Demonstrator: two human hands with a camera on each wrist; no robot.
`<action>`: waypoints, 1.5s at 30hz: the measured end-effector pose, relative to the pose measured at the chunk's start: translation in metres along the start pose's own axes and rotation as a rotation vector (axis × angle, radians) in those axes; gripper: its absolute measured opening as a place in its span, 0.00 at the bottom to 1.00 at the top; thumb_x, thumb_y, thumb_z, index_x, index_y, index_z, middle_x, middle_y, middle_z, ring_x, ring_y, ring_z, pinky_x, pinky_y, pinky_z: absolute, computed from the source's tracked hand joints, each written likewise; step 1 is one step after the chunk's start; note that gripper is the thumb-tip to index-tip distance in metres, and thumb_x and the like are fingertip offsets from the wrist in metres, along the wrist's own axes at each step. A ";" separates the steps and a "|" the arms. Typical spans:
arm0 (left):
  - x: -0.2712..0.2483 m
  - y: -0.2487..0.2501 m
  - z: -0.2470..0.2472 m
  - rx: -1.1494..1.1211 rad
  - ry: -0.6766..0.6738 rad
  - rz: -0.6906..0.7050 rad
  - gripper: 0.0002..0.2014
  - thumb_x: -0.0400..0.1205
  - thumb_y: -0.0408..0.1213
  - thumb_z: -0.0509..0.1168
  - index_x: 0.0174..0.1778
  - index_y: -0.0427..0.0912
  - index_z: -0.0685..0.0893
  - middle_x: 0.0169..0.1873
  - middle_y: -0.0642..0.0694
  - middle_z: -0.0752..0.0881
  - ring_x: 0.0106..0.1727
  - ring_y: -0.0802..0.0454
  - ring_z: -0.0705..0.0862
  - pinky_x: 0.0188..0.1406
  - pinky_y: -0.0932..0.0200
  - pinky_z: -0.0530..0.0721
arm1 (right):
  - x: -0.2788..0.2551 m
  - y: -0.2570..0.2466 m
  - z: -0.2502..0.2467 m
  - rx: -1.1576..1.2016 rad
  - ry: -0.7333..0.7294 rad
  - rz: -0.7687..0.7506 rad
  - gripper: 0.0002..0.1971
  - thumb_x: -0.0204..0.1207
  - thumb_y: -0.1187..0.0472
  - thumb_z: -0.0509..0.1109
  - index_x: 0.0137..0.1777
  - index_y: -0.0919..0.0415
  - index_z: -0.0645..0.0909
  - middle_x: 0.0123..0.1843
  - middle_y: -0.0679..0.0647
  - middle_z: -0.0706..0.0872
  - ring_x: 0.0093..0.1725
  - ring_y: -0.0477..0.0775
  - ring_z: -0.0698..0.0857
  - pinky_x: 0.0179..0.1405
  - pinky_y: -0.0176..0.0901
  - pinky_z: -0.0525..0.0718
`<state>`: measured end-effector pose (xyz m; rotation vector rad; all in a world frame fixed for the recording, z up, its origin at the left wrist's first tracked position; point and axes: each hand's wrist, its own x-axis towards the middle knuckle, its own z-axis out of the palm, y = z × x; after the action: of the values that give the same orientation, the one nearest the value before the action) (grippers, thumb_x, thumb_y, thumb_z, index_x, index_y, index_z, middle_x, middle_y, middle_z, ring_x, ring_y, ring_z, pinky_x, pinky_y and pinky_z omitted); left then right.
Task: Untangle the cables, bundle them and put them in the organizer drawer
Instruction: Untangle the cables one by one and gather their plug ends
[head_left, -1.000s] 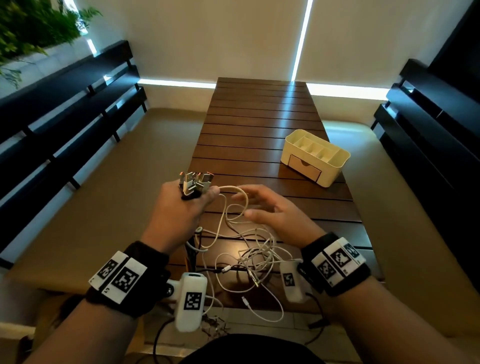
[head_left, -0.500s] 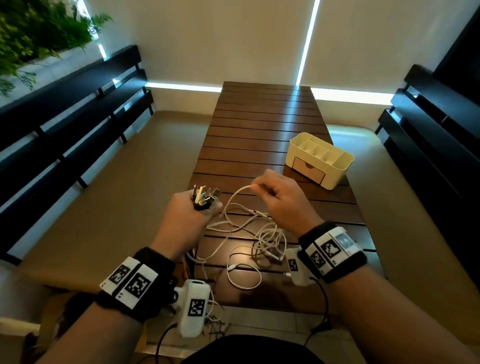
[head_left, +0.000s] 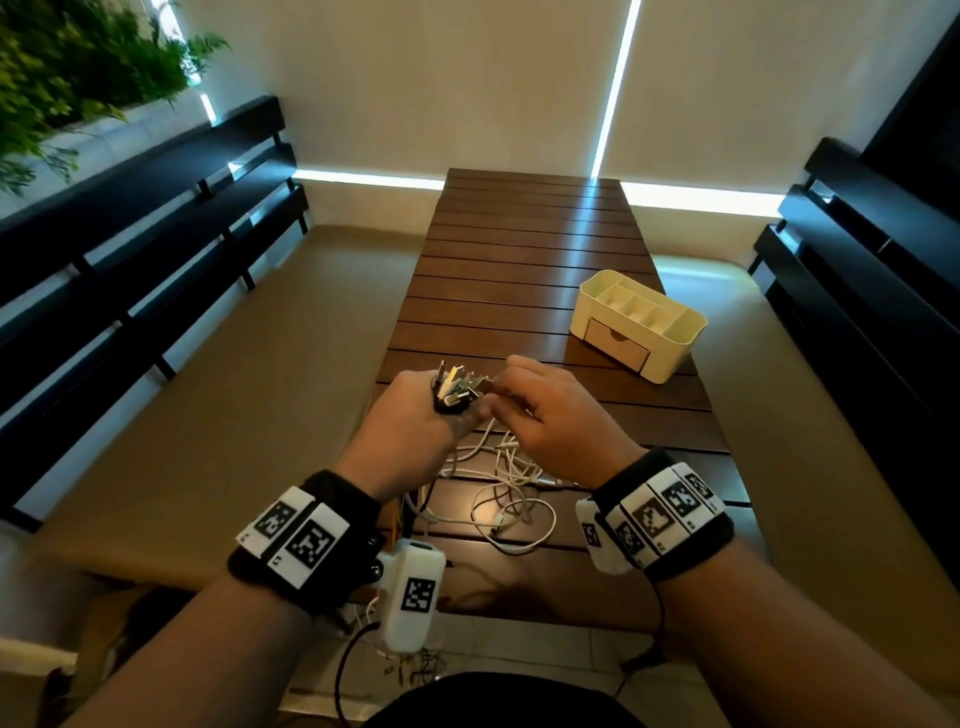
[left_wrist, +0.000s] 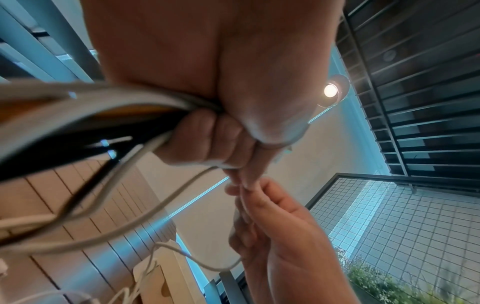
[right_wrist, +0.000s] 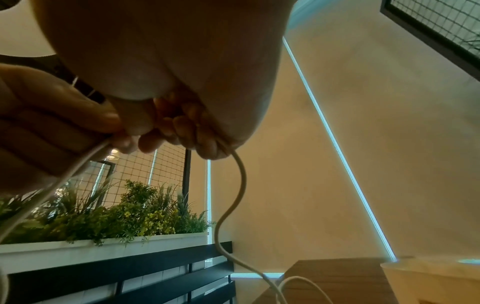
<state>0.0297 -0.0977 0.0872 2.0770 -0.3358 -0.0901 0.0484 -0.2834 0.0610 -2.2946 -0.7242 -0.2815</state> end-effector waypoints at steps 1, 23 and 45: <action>-0.001 0.001 -0.002 -0.001 0.037 0.022 0.13 0.82 0.43 0.72 0.35 0.42 0.83 0.26 0.51 0.81 0.27 0.55 0.75 0.28 0.54 0.74 | -0.002 0.002 0.000 0.042 0.001 0.039 0.05 0.85 0.59 0.67 0.48 0.57 0.82 0.40 0.38 0.76 0.39 0.40 0.76 0.38 0.28 0.74; -0.006 -0.035 -0.039 0.113 0.202 -0.351 0.12 0.82 0.34 0.71 0.35 0.31 0.82 0.26 0.44 0.78 0.26 0.50 0.72 0.27 0.56 0.70 | -0.010 0.046 -0.047 0.371 0.123 0.441 0.03 0.80 0.60 0.74 0.44 0.54 0.86 0.32 0.48 0.86 0.31 0.47 0.84 0.35 0.34 0.83; -0.018 -0.021 -0.019 0.118 0.218 -0.332 0.11 0.82 0.40 0.72 0.41 0.35 0.86 0.30 0.41 0.81 0.30 0.48 0.75 0.31 0.55 0.72 | -0.056 0.103 -0.023 -0.409 -0.009 0.520 0.14 0.85 0.47 0.63 0.53 0.51 0.89 0.45 0.49 0.86 0.43 0.54 0.84 0.44 0.54 0.86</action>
<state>0.0207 -0.0670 0.0774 2.2190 0.1417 -0.0429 0.0616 -0.3840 -0.0022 -2.7704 -0.0510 -0.1851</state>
